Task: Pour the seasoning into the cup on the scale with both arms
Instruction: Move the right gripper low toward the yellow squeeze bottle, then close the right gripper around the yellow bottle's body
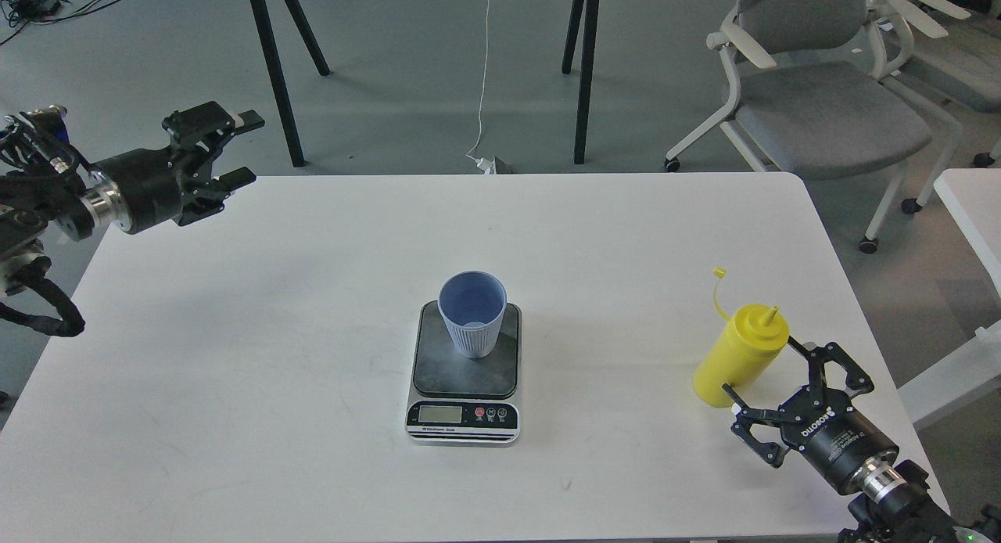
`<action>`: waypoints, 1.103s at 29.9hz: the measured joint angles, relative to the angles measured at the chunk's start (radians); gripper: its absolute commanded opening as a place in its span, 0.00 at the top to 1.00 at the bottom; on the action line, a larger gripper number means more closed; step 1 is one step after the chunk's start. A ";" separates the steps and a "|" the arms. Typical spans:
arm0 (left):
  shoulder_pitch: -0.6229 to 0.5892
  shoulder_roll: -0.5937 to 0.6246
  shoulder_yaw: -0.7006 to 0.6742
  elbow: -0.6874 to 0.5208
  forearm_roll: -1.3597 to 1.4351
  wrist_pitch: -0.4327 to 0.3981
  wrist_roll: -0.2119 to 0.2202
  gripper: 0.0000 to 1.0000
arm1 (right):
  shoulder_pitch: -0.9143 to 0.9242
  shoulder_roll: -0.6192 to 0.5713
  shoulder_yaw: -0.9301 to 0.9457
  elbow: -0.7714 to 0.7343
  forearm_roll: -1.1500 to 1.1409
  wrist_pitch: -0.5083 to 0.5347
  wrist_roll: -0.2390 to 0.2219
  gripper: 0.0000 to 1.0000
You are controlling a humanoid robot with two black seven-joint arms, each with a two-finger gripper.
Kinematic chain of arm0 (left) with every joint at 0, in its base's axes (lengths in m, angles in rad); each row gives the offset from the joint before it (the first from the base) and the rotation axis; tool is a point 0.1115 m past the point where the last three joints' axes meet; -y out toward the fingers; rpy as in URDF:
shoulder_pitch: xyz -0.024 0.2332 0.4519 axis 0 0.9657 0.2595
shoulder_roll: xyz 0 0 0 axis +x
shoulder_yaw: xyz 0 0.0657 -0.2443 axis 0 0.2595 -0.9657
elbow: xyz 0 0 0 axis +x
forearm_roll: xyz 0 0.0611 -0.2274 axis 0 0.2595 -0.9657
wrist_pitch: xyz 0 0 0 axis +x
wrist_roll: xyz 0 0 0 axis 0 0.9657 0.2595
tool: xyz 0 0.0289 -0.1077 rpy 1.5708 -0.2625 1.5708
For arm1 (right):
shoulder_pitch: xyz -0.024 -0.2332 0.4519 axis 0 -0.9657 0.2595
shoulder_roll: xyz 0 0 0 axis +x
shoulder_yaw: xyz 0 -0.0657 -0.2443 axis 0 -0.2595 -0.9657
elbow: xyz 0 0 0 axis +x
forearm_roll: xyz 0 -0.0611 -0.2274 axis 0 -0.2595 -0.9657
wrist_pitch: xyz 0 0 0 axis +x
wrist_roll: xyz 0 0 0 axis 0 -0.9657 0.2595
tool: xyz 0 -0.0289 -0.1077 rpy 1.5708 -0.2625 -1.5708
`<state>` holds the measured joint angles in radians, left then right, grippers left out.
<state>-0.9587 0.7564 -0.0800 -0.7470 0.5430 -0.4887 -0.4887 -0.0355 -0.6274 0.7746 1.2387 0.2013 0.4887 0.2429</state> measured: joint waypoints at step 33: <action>0.023 -0.005 -0.004 0.000 0.000 0.000 0.000 0.02 | 0.032 0.075 0.001 -0.045 0.000 0.000 0.000 0.01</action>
<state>-0.9359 0.7518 -0.0844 -0.7470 0.5430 -0.4887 -0.4887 -0.0039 -0.5523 0.7760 1.1938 0.2009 0.4887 0.2427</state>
